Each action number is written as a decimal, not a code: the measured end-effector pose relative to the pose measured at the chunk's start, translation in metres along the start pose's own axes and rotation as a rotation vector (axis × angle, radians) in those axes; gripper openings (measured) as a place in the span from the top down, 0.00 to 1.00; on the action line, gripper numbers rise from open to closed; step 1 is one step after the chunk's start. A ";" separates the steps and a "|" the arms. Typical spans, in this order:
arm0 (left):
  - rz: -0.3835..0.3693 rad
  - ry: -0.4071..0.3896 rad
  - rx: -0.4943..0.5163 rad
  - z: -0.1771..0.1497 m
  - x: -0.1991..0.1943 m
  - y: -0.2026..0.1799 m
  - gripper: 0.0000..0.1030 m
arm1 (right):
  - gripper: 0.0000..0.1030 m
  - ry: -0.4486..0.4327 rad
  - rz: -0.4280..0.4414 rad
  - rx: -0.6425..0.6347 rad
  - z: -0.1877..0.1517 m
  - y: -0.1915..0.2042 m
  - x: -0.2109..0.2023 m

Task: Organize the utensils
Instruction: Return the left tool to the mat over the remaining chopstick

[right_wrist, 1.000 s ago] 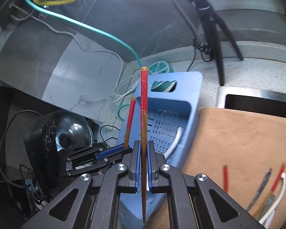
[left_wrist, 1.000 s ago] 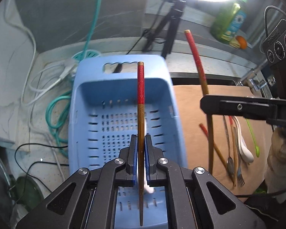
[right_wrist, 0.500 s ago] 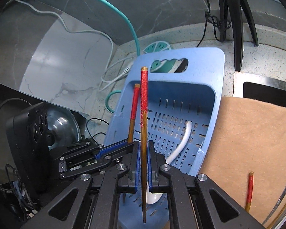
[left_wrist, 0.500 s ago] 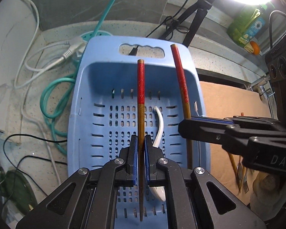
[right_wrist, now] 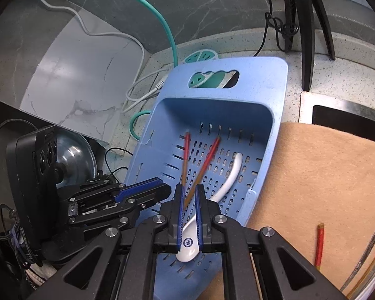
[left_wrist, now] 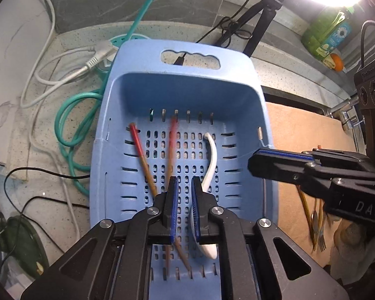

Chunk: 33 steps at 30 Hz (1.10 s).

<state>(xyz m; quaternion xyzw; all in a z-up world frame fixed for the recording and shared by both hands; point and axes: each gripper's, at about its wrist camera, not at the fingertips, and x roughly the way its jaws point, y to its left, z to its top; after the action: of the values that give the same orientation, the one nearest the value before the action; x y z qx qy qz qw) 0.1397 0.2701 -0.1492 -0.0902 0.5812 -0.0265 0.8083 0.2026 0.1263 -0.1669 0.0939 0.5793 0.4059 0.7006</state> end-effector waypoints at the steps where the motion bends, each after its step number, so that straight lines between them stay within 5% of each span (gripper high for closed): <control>1: 0.002 -0.006 -0.002 -0.001 -0.004 -0.001 0.91 | 0.91 -0.004 0.002 -0.003 0.000 0.000 -0.004; 10: -0.007 -0.087 0.037 -0.014 -0.041 -0.035 0.88 | 0.83 -0.064 0.015 -0.025 -0.016 -0.012 -0.058; 13: -0.029 -0.104 0.050 -0.020 -0.048 -0.054 0.72 | 0.80 -0.084 0.021 -0.013 -0.024 -0.024 -0.082; 19: -0.095 -0.131 0.075 -0.039 -0.056 -0.093 0.71 | 0.75 -0.143 -0.008 -0.017 -0.045 -0.056 -0.138; 33: -0.175 -0.040 0.105 -0.073 -0.017 -0.163 0.72 | 0.74 -0.199 -0.204 0.049 -0.110 -0.156 -0.224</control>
<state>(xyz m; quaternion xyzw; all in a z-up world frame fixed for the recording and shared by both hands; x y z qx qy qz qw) 0.0754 0.1045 -0.1275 -0.0988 0.5528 -0.1258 0.8178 0.1771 -0.1649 -0.1302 0.0916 0.5231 0.3070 0.7897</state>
